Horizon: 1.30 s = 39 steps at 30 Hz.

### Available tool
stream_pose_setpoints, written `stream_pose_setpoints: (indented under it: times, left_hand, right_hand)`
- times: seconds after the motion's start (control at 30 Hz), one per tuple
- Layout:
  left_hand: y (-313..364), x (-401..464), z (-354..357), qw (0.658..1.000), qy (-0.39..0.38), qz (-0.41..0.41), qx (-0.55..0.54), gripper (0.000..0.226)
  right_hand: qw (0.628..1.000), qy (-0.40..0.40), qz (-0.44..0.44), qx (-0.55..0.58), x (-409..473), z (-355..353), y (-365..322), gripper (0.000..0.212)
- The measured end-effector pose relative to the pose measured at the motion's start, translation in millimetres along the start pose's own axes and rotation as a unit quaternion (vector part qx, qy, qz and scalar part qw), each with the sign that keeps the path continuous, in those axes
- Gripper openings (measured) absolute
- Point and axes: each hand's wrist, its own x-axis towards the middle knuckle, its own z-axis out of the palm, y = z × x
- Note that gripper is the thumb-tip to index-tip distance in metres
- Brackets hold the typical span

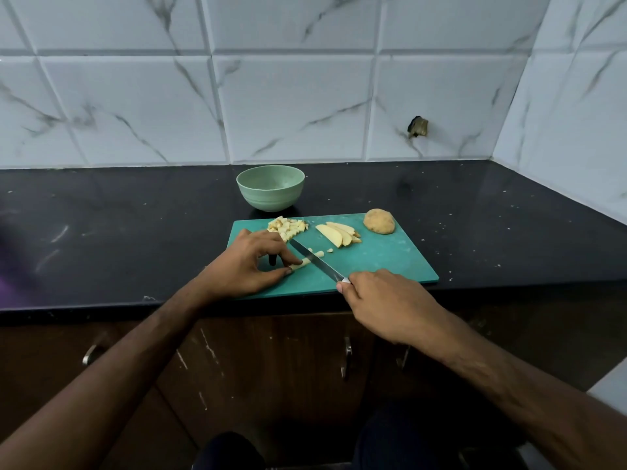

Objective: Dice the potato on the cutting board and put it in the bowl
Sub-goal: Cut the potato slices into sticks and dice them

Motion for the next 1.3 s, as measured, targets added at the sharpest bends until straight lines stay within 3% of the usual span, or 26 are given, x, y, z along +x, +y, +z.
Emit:
stream_pose_setpoints:
  times: [1.3]
  left_hand:
    - [-2.5, -2.1, 1.5, 0.999, 0.041, 0.018, 0.007, 0.009]
  right_hand:
    - [1.000, -0.006, -0.012, 0.007, 6.6, -0.2, -12.4, 0.038]
